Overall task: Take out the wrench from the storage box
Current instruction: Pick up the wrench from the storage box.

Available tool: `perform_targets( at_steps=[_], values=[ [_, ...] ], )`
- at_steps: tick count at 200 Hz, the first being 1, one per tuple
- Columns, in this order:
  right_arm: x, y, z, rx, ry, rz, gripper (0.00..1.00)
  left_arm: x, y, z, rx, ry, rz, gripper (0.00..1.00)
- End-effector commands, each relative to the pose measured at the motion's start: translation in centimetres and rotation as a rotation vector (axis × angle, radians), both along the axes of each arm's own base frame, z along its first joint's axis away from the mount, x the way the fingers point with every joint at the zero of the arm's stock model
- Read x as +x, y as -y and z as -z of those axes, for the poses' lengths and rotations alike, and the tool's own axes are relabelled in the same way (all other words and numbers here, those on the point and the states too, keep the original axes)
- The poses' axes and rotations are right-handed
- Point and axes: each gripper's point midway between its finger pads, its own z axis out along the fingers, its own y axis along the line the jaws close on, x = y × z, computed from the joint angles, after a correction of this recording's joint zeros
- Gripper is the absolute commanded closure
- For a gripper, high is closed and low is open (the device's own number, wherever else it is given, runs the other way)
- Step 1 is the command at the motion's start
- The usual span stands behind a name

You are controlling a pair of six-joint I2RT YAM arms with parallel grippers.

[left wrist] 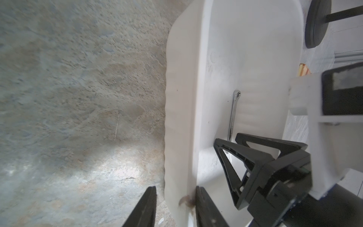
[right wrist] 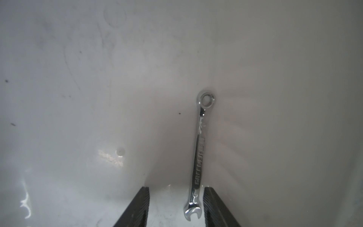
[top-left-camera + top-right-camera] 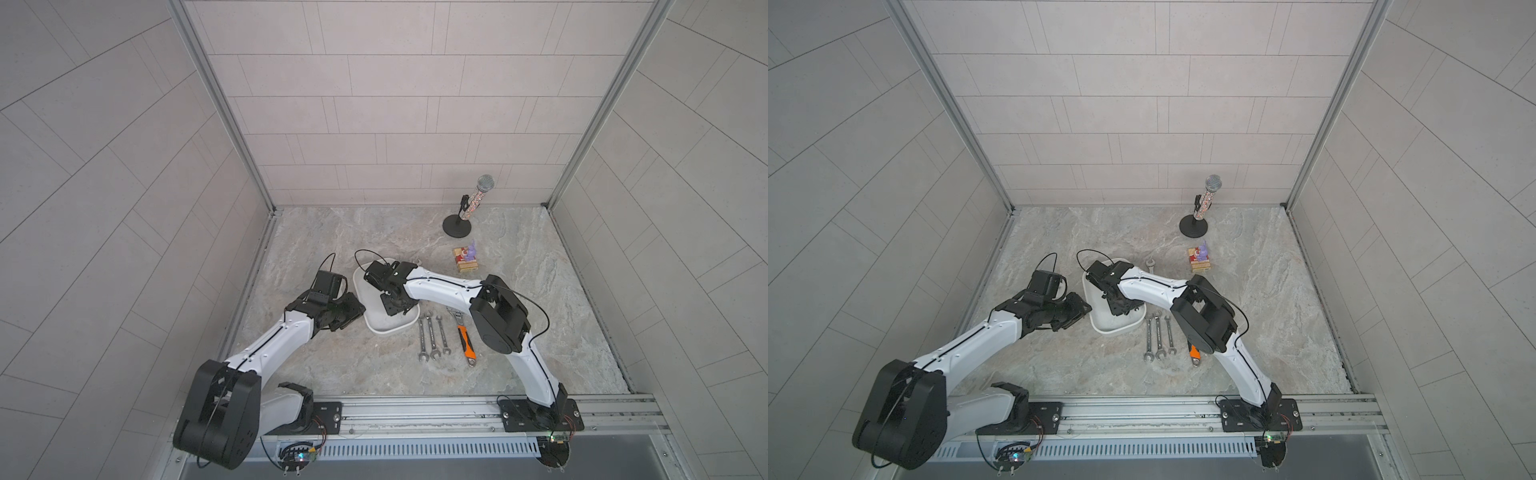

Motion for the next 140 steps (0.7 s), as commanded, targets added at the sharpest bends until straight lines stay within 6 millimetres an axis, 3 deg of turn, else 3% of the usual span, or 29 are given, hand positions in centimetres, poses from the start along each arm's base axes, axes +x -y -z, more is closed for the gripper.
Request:
perform_targets(
  at_steps=[1,27,88,116,140],
  values=[
    [0.8,0.5,-0.4,-0.040,0.038,0.005,0.48,-0.2,-0.4,0.7,0.026,-0.013,0.000,0.62],
    [1.5,0.3,-0.5,-0.040,0.059,0.006,0.48,-0.1,-0.3,0.5,0.024,-0.006,0.003,0.62],
    [0.6,0.2,3.8,0.019,-0.071,0.062,0.48,0.0,-0.4,0.1,0.033,-0.001,0.005,0.63],
    [-0.3,-0.8,5.0,0.130,-0.154,0.088,0.50,0.0,-0.4,0.1,0.033,0.000,0.006,0.63],
    [-0.8,-2.5,4.9,0.243,-0.193,0.090,0.52,-0.1,-0.4,0.2,0.031,0.000,0.004,0.63]
  ],
)
